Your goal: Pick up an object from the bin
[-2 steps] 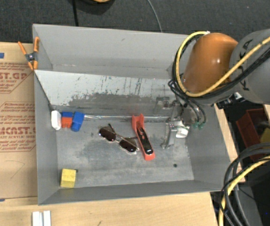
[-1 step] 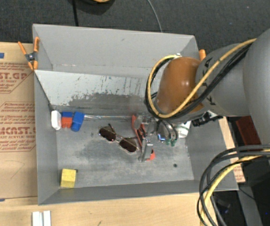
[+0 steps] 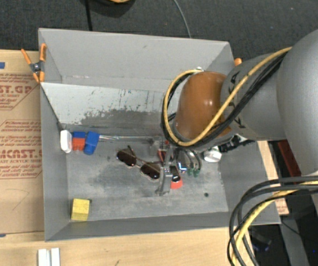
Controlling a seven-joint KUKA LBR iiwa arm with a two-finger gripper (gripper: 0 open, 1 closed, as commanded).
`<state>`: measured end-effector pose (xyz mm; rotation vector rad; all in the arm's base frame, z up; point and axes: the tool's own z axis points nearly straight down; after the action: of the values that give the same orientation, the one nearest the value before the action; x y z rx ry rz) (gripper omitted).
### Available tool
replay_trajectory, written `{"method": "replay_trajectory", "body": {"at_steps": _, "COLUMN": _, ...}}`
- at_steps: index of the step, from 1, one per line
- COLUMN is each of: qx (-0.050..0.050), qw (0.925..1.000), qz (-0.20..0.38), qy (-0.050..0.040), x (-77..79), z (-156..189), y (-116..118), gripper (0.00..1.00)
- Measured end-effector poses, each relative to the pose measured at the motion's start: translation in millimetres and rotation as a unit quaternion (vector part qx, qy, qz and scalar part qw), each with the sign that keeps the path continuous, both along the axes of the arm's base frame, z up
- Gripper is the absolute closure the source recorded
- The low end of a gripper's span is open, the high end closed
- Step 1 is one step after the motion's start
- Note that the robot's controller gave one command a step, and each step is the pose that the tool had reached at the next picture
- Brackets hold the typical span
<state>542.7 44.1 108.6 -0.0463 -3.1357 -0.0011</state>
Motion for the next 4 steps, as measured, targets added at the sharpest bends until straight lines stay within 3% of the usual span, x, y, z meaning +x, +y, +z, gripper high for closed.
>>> {"method": "replay_trajectory", "body": {"at_steps": 1, "qx": 0.001, "qw": 0.9955, "qz": -0.095, "qy": -0.0042, "x": 0.6, "z": 12.5, "y": 9.7, "gripper": 0.00}}
{"method": "replay_trajectory", "body": {"at_steps": 2, "qx": 0.000, "qw": 0.9880, "qz": -0.155, "qy": -0.0005, "x": -13.4, "z": -37.6, "y": 18.3, "gripper": 0.00}}
{"method": "replay_trajectory", "body": {"at_steps": 3, "qx": 0.000, "qw": 0.9761, "qz": -0.217, "qy": -0.0036, "x": -11.7, "z": -38.8, "y": 30.5, "gripper": 1.00}}
{"method": "replay_trajectory", "body": {"at_steps": 4, "qx": 0.000, "qw": 0.9761, "qz": -0.217, "qy": -0.0036, "x": -11.7, "z": -38.8, "y": 30.5, "gripper": 1.00}}
